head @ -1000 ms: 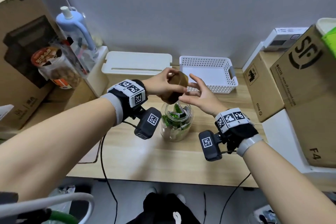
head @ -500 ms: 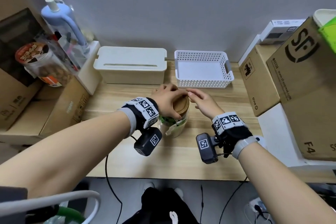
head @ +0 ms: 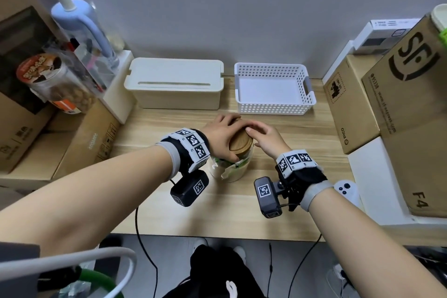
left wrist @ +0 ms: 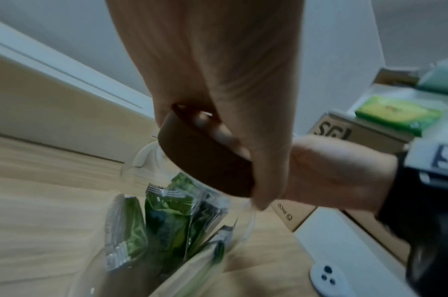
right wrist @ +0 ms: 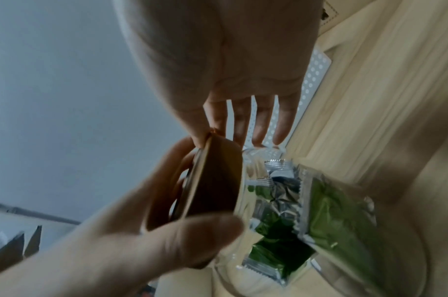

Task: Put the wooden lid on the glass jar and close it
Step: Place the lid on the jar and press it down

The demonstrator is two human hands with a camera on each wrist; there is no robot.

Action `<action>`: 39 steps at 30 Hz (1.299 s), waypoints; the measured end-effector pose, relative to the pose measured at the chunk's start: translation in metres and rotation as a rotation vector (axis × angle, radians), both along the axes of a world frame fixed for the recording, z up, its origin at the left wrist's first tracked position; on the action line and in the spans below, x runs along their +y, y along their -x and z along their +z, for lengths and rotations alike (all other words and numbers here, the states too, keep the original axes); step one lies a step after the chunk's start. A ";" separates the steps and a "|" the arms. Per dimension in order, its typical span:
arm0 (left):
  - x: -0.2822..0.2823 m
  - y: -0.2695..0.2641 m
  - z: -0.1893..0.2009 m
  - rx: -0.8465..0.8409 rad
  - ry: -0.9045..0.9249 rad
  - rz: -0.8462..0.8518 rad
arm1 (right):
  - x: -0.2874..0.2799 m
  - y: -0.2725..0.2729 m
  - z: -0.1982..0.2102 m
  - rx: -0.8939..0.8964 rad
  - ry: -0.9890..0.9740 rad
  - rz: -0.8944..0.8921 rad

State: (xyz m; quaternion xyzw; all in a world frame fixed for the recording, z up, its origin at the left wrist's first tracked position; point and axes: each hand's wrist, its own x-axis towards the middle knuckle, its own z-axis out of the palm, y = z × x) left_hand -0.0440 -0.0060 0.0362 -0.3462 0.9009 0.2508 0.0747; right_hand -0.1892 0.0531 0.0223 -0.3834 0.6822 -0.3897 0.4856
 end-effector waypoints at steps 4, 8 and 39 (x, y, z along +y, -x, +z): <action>0.007 0.008 -0.007 -0.079 0.096 0.054 | -0.001 0.000 0.000 -0.082 -0.021 -0.040; 0.010 0.010 -0.011 -0.139 0.169 0.007 | 0.000 -0.001 -0.001 -0.123 -0.025 -0.066; -0.009 0.016 -0.019 0.014 0.336 -0.258 | -0.019 -0.002 -0.043 0.188 0.285 0.061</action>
